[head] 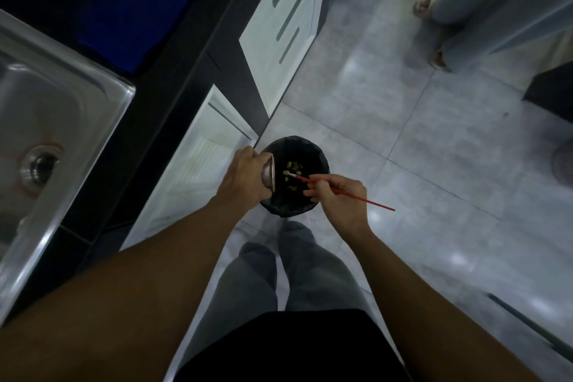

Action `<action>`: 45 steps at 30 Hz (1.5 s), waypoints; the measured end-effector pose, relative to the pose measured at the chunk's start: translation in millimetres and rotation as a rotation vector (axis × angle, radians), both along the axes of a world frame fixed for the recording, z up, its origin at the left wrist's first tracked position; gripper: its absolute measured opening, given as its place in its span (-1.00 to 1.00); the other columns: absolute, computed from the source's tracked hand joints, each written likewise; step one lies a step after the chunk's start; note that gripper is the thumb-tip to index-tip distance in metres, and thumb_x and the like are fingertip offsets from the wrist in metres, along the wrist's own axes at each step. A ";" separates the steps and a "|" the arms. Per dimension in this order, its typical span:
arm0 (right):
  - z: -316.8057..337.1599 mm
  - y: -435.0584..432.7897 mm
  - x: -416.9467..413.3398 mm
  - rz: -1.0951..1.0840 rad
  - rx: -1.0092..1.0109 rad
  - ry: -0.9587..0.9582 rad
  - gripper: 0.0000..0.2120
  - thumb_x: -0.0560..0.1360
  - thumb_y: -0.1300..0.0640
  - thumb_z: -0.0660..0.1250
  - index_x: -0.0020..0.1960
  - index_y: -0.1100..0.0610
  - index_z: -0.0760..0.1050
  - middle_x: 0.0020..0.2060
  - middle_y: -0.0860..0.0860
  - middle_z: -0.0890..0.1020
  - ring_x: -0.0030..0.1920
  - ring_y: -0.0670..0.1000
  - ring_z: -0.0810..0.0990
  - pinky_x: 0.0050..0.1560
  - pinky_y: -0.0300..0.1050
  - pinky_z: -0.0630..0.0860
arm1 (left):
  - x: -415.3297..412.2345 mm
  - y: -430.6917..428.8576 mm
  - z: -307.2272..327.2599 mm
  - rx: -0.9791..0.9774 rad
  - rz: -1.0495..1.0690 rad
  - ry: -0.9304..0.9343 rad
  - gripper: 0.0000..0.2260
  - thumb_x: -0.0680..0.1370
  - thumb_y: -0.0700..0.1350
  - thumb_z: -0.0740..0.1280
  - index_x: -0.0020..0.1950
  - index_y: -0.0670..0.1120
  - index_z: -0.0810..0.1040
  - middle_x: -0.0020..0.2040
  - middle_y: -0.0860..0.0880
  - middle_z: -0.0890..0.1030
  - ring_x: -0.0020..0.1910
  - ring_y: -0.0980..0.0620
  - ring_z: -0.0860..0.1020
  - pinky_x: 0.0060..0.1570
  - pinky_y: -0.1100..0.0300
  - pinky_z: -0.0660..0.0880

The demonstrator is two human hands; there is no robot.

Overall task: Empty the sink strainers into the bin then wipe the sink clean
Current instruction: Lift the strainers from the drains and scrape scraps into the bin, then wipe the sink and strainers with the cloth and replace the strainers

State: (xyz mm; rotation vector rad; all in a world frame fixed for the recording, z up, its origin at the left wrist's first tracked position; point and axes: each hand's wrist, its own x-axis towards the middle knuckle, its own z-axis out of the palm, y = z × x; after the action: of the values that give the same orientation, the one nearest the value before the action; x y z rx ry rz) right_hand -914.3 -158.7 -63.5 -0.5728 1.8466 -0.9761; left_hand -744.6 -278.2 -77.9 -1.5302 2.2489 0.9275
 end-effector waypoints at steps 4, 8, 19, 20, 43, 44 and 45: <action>13.4 -5.1 -10.3 -0.070 -0.026 0.010 -0.79 0.59 0.29 0.28 0.03 0.21 0.70 -0.20 0.06 0.75 -0.16 -0.01 0.75 0.01 0.04 0.70 | 2.7 1.6 13.7 -0.014 0.066 0.020 -0.29 0.27 -0.07 0.63 0.36 -0.09 0.44 0.23 -0.11 0.51 0.28 -0.12 0.41 0.17 -0.02 0.56; 43.1 -23.2 -14.5 -0.123 -0.128 0.066 -0.76 0.59 0.31 0.25 0.00 0.21 0.71 -0.21 0.06 0.75 -0.18 0.04 0.75 -0.02 0.08 0.70 | 14.0 -3.3 41.1 -0.085 0.228 0.150 -0.24 0.22 -0.04 0.65 0.34 -0.01 0.39 0.19 -0.08 0.50 0.22 -0.09 0.41 0.16 0.01 0.49; 133.8 -138.6 94.7 0.234 -0.702 0.384 -0.74 0.53 0.34 0.30 0.14 0.17 0.67 -0.04 0.03 0.71 -0.03 -0.01 0.69 0.03 0.01 0.63 | 141.9 -44.3 155.4 -0.480 0.648 0.494 -0.36 0.21 -0.01 0.60 0.26 0.10 0.50 0.17 0.07 0.58 0.21 -0.03 0.54 0.19 -0.07 0.53; 137.2 -146.6 112.5 0.301 -0.736 0.414 -0.74 0.54 0.32 0.30 0.16 0.19 0.66 -0.01 0.04 0.71 0.00 -0.01 0.68 0.07 -0.02 0.62 | 160.8 -48.8 160.4 -0.497 0.679 0.497 -0.36 0.22 -0.01 0.60 0.27 0.10 0.49 0.18 0.07 0.58 0.22 -0.02 0.54 0.20 -0.07 0.53; 75.3 -233.7 324.4 0.992 -0.532 0.743 -0.66 0.62 0.22 0.25 0.38 0.16 0.54 0.02 0.14 0.66 -0.24 0.11 0.67 -0.19 0.02 0.66 | 361.3 -87.4 -4.4 -0.042 0.985 0.417 -0.24 0.24 -0.13 0.68 0.36 -0.06 0.42 0.31 -0.08 0.49 0.28 -0.10 0.49 0.27 -0.03 0.47; 74.8 -234.8 323.8 0.997 -0.524 0.750 -0.66 0.62 0.21 0.25 0.37 0.17 0.54 0.03 0.13 0.66 -0.23 0.09 0.67 -0.18 0.00 0.66 | 363.3 -88.5 -14.1 -0.029 0.961 0.414 -0.26 0.24 -0.11 0.68 0.34 -0.07 0.43 0.30 -0.08 0.48 0.27 -0.10 0.49 0.26 -0.03 0.47; 74.4 -235.3 324.0 0.992 -0.513 0.758 -0.67 0.62 0.20 0.25 0.37 0.17 0.54 0.05 0.12 0.66 -0.21 0.07 0.68 -0.17 -0.01 0.67 | 365.0 -88.3 -23.0 -0.020 0.949 0.407 -0.26 0.24 -0.09 0.68 0.33 -0.07 0.43 0.30 -0.08 0.47 0.26 -0.10 0.48 0.24 -0.03 0.47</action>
State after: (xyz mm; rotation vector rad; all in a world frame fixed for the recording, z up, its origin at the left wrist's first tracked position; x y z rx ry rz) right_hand -590.3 -394.1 11.0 -2.1451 1.5159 -0.5292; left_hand -379.6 -366.5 -101.0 -2.6810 1.6597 1.5516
